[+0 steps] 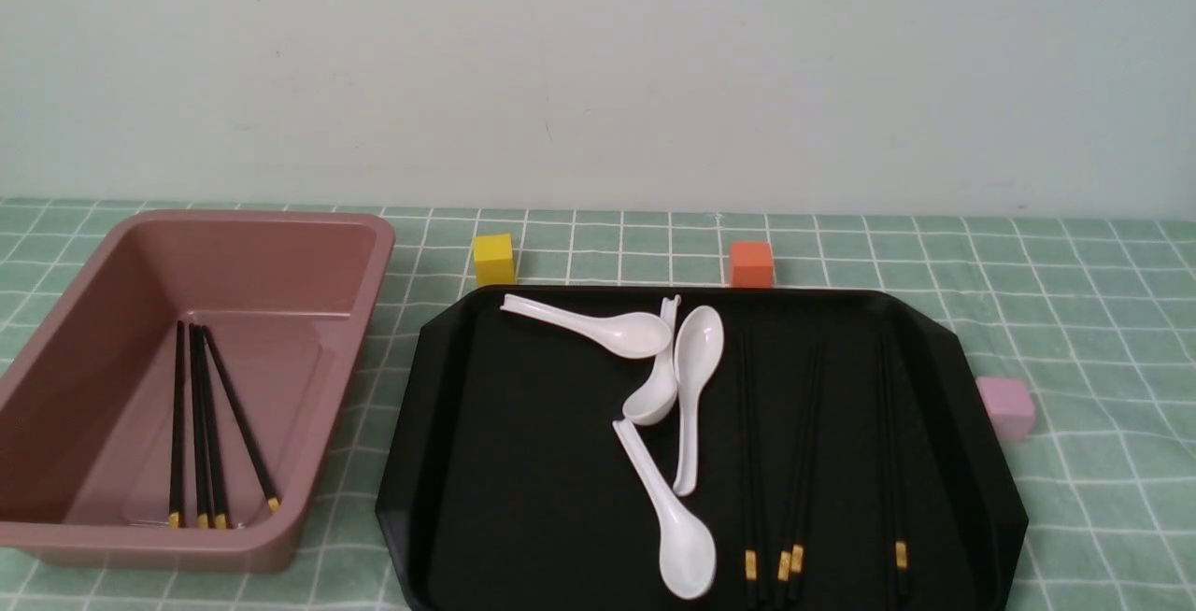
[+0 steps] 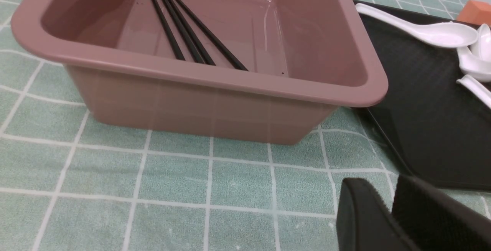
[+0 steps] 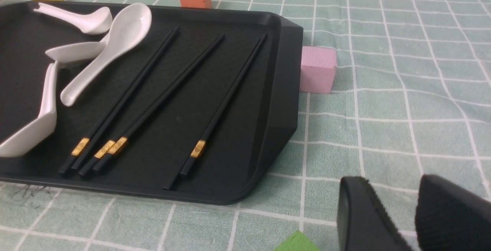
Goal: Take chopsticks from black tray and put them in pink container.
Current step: 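Move the gripper over the chopsticks on the black tray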
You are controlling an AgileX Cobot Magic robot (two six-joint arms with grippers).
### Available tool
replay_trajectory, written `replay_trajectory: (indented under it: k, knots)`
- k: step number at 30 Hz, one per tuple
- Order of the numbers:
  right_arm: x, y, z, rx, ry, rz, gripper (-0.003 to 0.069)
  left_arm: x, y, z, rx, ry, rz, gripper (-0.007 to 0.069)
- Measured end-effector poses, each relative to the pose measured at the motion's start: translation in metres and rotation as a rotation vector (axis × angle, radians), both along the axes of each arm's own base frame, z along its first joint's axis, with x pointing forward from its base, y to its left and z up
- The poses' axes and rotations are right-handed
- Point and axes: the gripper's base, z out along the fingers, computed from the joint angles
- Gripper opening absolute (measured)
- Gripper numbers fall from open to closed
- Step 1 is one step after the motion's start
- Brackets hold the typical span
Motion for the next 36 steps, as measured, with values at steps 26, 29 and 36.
replay_trajectory:
  k: [26, 29, 36]
  knots:
    - [-0.004, 0.017, 0.066, 0.689, -0.078, 0.066, 0.0136, 0.000, 0.000, 0.000, 0.003, 0.000, 0.000, 0.0145]
    - [0.005, 0.019, 0.097, 0.546, -0.044, 0.089, 0.0025, 0.000, 0.000, 0.000, 0.003, 0.000, 0.000, 0.0145]
    - [0.080, 0.041, 0.116, 0.350, 0.570, 0.141, 0.0005, 0.000, 0.000, 0.000, 0.003, 0.000, 0.000, 0.0148]
